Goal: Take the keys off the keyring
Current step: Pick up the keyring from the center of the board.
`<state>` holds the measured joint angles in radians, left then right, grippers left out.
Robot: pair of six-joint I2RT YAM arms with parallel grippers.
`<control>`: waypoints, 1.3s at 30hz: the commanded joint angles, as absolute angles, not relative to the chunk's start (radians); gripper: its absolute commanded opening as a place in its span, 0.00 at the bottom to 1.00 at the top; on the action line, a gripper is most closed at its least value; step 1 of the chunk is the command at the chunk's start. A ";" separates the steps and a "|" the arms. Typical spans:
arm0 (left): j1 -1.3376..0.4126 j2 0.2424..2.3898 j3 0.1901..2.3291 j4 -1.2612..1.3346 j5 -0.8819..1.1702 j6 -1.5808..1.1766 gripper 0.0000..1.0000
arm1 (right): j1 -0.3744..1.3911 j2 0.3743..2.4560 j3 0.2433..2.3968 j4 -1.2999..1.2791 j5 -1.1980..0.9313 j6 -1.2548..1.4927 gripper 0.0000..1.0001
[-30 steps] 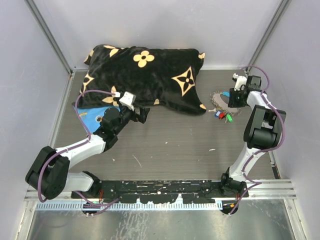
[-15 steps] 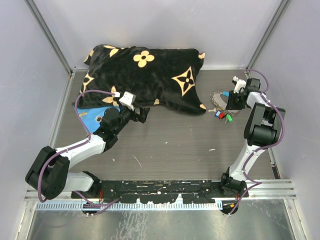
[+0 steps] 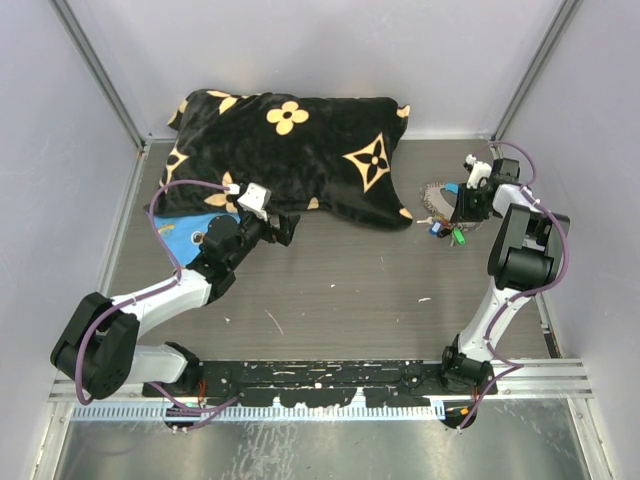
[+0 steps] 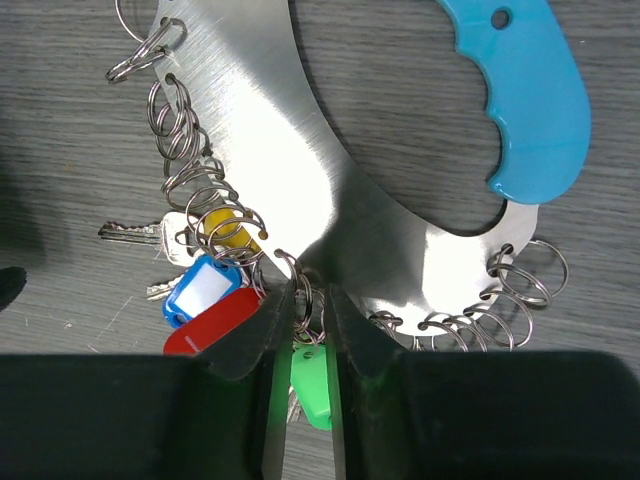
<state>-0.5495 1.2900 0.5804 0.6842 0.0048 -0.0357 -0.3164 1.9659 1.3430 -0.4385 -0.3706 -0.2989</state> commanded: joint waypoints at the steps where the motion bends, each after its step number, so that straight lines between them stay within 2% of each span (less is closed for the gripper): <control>1: -0.547 1.256 0.576 0.764 -0.006 -0.020 0.98 | -0.321 1.983 1.373 -0.440 -0.377 -0.291 0.21; 10: -0.548 1.255 0.573 0.768 -0.006 -0.020 0.98 | -0.325 1.925 1.369 -0.444 -0.439 -0.289 0.01; 26: -0.548 1.220 0.563 0.777 0.035 -0.042 0.98 | -0.328 1.635 1.286 -0.457 -0.705 -0.295 0.01; 31: -0.548 1.156 0.610 0.711 0.156 -0.161 0.98 | -0.310 1.492 1.230 -0.479 -0.797 -0.331 0.01; 39: -0.549 1.155 0.611 0.749 0.378 -0.370 0.98 | -0.210 1.311 1.148 -0.541 -0.861 -0.434 0.01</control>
<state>-0.5495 1.1622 0.5869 0.6842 0.2310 -0.2409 -0.2680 1.3998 1.1625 -0.5282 -0.7795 -0.3614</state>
